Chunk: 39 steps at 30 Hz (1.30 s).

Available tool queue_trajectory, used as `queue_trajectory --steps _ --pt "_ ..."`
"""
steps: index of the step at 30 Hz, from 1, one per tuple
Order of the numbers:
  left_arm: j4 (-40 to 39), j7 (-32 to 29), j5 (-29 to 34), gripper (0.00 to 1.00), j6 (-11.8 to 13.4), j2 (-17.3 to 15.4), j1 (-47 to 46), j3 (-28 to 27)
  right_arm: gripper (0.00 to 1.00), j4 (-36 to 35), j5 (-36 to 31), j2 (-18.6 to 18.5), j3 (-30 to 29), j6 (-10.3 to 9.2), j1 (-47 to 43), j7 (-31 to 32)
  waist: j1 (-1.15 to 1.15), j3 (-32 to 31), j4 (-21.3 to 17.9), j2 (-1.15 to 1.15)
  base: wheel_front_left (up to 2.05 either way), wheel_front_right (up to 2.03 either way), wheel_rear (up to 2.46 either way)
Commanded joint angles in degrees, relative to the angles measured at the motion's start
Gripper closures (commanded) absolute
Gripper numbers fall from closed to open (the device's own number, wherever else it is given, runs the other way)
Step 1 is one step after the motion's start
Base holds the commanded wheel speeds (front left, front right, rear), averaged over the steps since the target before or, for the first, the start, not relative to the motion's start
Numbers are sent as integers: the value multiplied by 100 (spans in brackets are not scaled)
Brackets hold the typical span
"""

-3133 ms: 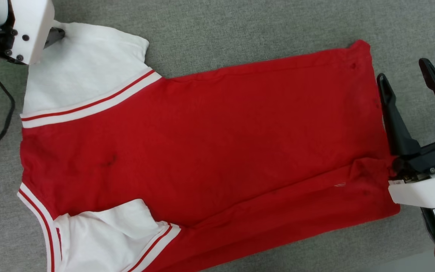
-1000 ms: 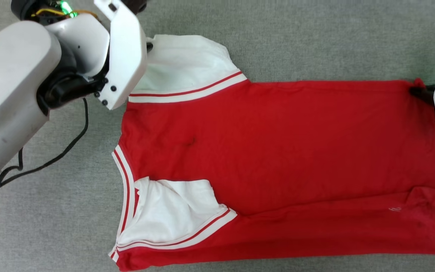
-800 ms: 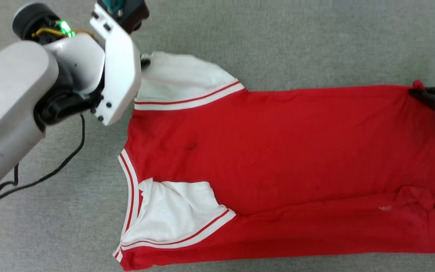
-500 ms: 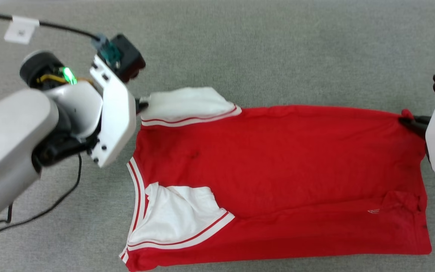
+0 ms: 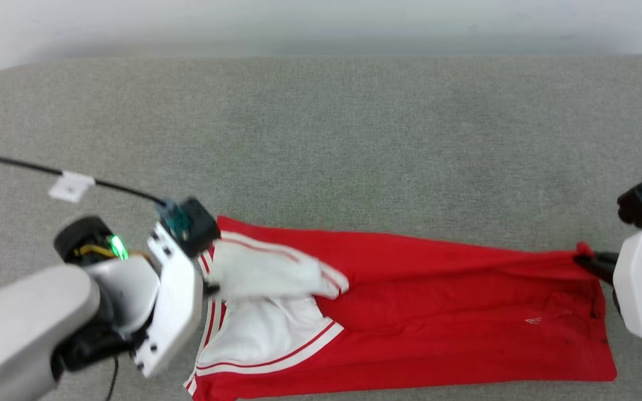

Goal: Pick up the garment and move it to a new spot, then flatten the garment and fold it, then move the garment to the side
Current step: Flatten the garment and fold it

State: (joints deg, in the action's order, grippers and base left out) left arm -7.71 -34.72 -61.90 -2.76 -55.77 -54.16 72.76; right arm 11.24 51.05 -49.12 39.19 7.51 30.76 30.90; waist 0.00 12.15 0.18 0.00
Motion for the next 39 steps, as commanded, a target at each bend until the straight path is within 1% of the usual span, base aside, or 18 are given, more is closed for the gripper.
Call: queue_trajectory --steps 1,7,10,18,19,20,23,26,29,32,36,39 --pt "-70 -41 2 100 28 -18 180 22 100 -34 61 -24 5 -5 -138 -25 0 -44 1 0 0 0 0" --pt "-165 -86 4 100 107 -55 833 39 100 -120 76 -46 25 -5 -497 -9 0 -93 -29 0 0 0 0" --pt "-117 -108 -38 100 107 -23 1094 50 100 -74 37 11 76 -5 -629 40 0 -58 -42 0 0 0 0" --pt "283 61 -39 100 60 295 1528 46 100 246 -100 326 320 -5 -749 113 0 28 -64 0 0 0 0" --pt "338 107 -21 53 59 322 1540 44 86 305 -110 362 307 -5 -732 63 0 12 -63 0 0 0 0" --pt "364 199 53 0 57 327 1509 11 0 333 -128 380 271 -5 -693 8 0 -11 -63 0 0 0 0" --pt "348 548 173 0 111 309 1449 -118 0 311 -167 323 165 -5 -638 -195 0 -122 -50 0 0 0 0" --pt "268 1275 358 0 187 344 1464 -368 0 148 -228 204 -17 -5 -646 -531 0 -237 -26 0 0 0 0" --pt "341 2098 581 0 486 410 1643 -625 0 -33 -255 136 -324 -5 -791 -951 0 -330 1 0 0 0 0" --pt "476 2924 829 0 914 529 1777 -878 0 -164 -261 135 -760 -5 -976 -1308 0 -386 15 0 0 0 0" --pt "736 4041 1088 0 1579 699 2043 -1232 0 -145 -380 244 -1427 -5 -1325 -1636 0 -413 34 0 0 0 0" --pt "918 4641 1193 0 2013 799 2220 -1481 0 -3 -477 367 -1926 -5 -1630 -1764 0 -393 52 0 0 0 0"
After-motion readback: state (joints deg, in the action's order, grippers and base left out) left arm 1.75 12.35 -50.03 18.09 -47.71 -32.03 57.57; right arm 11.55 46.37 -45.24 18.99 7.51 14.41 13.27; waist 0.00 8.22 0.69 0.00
